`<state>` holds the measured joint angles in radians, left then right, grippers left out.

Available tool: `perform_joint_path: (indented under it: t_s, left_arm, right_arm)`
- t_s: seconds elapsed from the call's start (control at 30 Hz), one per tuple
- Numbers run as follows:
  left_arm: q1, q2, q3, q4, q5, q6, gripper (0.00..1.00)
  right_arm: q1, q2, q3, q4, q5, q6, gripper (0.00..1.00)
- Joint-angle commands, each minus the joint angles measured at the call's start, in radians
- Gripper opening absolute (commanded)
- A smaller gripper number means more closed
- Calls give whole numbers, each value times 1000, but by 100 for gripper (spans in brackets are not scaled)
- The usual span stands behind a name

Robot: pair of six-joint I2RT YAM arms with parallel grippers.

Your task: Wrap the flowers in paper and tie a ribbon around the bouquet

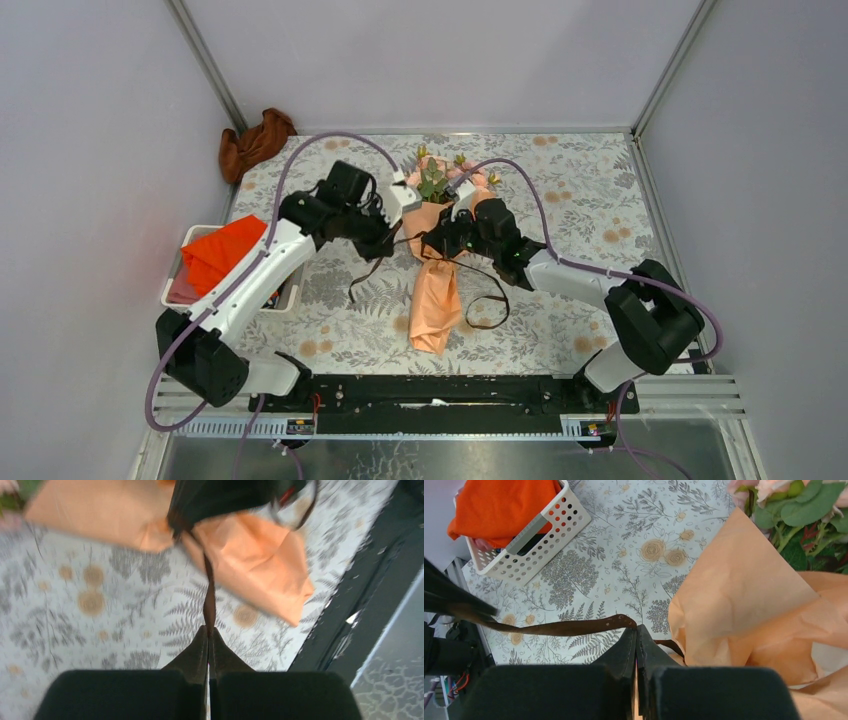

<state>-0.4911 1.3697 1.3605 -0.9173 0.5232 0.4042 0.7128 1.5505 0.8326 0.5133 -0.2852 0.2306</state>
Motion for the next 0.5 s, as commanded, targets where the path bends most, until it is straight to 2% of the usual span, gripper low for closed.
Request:
perform_joint_path:
  t_s: [0.0, 0.13, 0.23, 0.33, 0.37, 0.4, 0.47]
  left_arm:
    - [-3, -24, -171, 76, -235, -21, 0]
    - [-4, -42, -169, 57, -168, -37, 0]
    - [-4, -43, -126, 61, -196, -24, 0]
    - [-4, -48, -186, 107, -253, 13, 0]
    - [-4, -54, -215, 136, -295, 11, 21]
    - [-4, -63, -244, 165, -340, 10, 30]
    - [-4, -94, -292, 200, -411, 26, 33]
  right_arm:
    - [8, -48, 0, -49, 66, 72, 0]
    - [7, -56, -45, 9, 1, 43, 0]
    - [7, -82, -67, 26, 17, -10, 0]
    - [7, -84, -28, -50, 56, -20, 0]
    - [7, -77, -4, -91, 68, 0, 0]
    - [7, -67, 24, -139, 88, 33, 0]
    - [7, -40, 71, -224, 101, 125, 0]
